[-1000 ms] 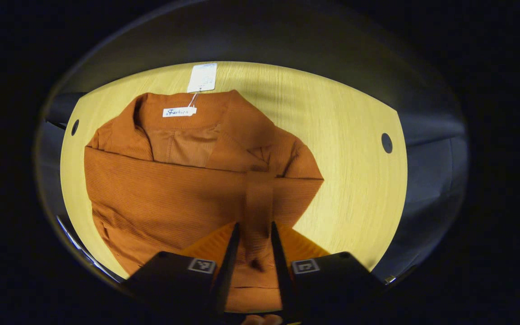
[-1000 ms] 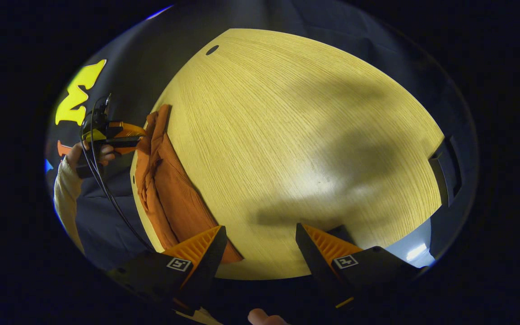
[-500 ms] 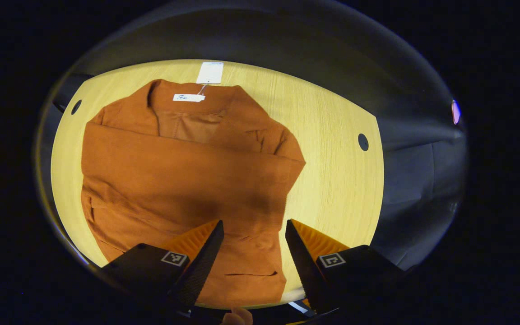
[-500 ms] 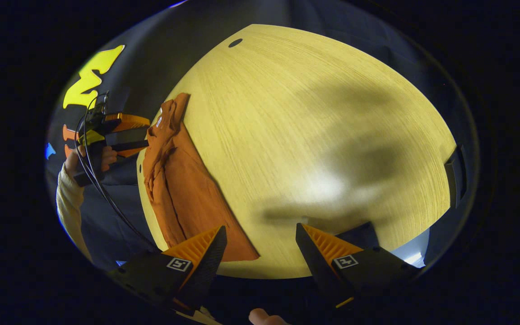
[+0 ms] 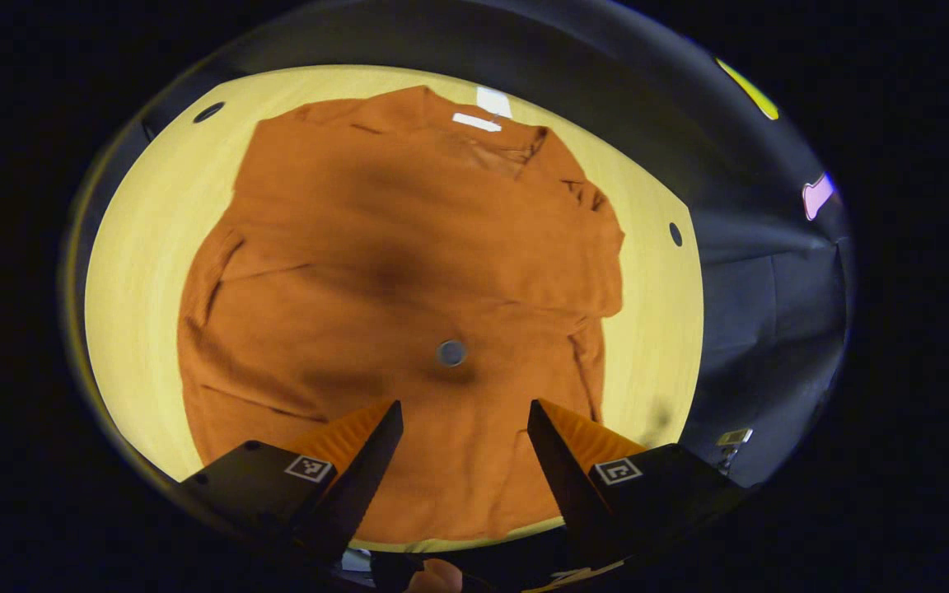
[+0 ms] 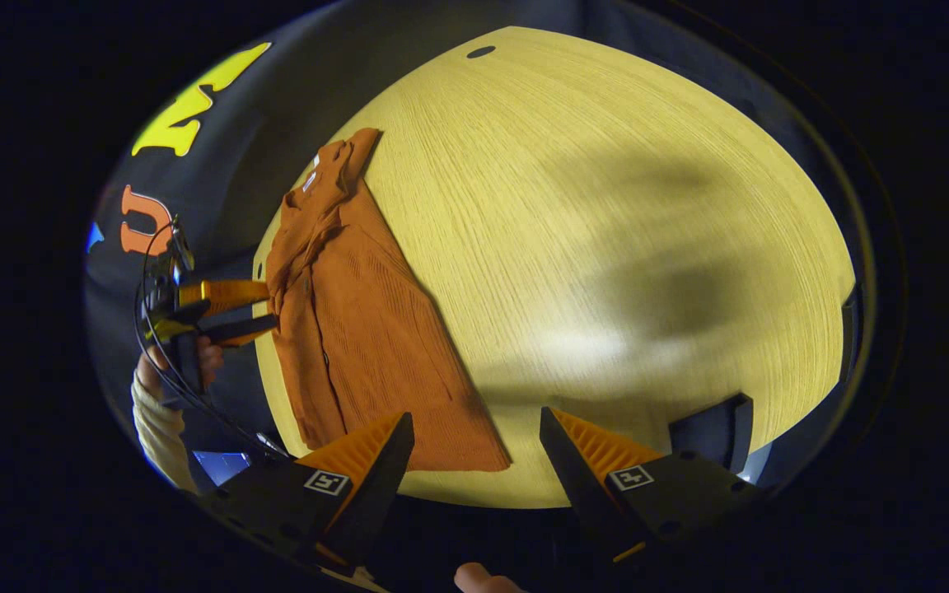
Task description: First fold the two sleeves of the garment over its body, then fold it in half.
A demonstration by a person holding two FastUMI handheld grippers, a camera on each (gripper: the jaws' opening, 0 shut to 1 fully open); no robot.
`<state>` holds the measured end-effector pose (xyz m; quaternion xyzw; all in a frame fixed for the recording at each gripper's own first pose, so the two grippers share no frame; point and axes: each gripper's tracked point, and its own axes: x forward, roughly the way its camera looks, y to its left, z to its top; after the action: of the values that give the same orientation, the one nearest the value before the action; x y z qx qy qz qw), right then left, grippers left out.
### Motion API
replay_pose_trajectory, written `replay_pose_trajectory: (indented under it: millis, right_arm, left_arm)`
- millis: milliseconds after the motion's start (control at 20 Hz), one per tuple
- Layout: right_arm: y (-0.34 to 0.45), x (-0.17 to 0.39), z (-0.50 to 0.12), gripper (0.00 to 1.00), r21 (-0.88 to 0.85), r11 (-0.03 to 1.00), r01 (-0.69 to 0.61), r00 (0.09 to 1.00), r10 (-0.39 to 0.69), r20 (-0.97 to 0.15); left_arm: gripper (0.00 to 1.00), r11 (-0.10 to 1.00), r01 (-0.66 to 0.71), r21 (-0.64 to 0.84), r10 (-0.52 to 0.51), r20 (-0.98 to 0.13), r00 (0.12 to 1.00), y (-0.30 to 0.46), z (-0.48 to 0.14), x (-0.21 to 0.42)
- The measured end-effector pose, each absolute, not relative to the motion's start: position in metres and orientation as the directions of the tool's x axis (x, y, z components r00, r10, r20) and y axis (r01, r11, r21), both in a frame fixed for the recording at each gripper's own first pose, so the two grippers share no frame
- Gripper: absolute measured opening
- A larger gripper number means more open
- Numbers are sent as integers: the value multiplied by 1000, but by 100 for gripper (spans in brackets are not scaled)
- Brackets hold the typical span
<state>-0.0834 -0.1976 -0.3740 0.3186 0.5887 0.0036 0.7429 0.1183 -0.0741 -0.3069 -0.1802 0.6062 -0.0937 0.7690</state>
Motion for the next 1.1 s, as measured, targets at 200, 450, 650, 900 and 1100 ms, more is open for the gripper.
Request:
replay_pose_trajectory:
  millis: [200, 450, 650, 900, 1100]
  right_arm:
    - [-186, -83, -380, 98, 475, 794, 379, 284, 389, -877]
    - [-179, -82, -389, 98, 450, 816, 363, 254, 378, -890]
    - [-178, -91, -393, 98, 433, 844, 316, 207, 384, -900]
    - [-186, -97, -395, 98, 420, 874, 244, 162, 391, -906]
    - [-189, -102, -394, 98, 448, 861, 242, 151, 422, -894]
  left_arm:
    - [99, 889, -108, -445, -406, -874, 267, -27, -313, 83]
    - [99, 849, -195, -491, -447, -864, 229, 35, -325, 31]
    - [99, 847, -180, -500, -471, -863, 182, 92, -331, -13]
    - [99, 838, -227, -496, -482, -868, 116, 146, -347, -55]
    - [99, 822, -227, -522, -509, -853, 118, 174, -344, -64]
